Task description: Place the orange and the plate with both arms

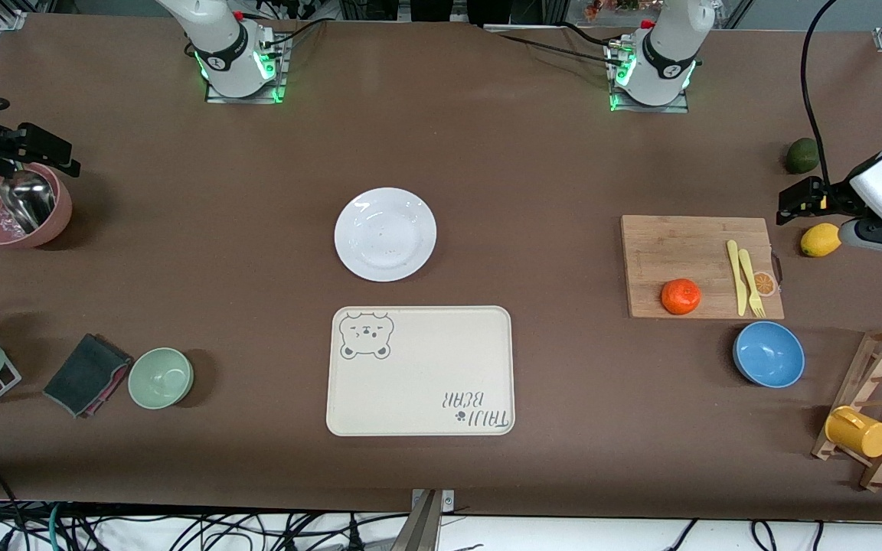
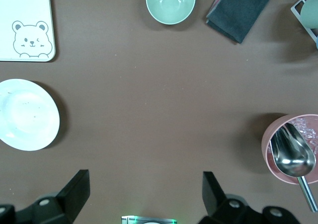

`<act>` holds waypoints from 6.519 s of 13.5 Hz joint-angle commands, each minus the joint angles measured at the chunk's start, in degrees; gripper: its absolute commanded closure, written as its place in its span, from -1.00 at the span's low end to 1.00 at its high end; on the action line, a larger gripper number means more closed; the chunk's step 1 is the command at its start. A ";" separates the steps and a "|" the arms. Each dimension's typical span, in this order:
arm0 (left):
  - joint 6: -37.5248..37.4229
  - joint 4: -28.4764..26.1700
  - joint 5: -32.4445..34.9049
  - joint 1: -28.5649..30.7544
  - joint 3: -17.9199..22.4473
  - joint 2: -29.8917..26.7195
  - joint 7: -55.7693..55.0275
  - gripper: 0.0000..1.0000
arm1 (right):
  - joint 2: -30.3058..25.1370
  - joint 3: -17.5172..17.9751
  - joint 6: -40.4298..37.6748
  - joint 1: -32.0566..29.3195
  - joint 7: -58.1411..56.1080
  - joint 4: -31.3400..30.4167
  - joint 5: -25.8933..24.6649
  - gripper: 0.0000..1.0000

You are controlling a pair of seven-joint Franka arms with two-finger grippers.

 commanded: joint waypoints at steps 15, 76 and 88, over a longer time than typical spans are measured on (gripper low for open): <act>-0.35 1.22 -2.29 1.06 0.28 8.29 0.35 -1.00 | -0.13 0.00 -0.77 -0.20 0.31 0.37 0.81 -1.00; 26.48 24.25 -14.18 -50.97 1.33 45.25 -74.89 -1.00 | -0.13 0.09 -1.38 -0.03 0.66 0.37 0.90 -1.00; -0.69 23.98 -13.92 -28.85 2.57 31.88 -47.68 -1.00 | -0.13 0.09 -0.77 0.06 0.75 0.46 0.90 -1.00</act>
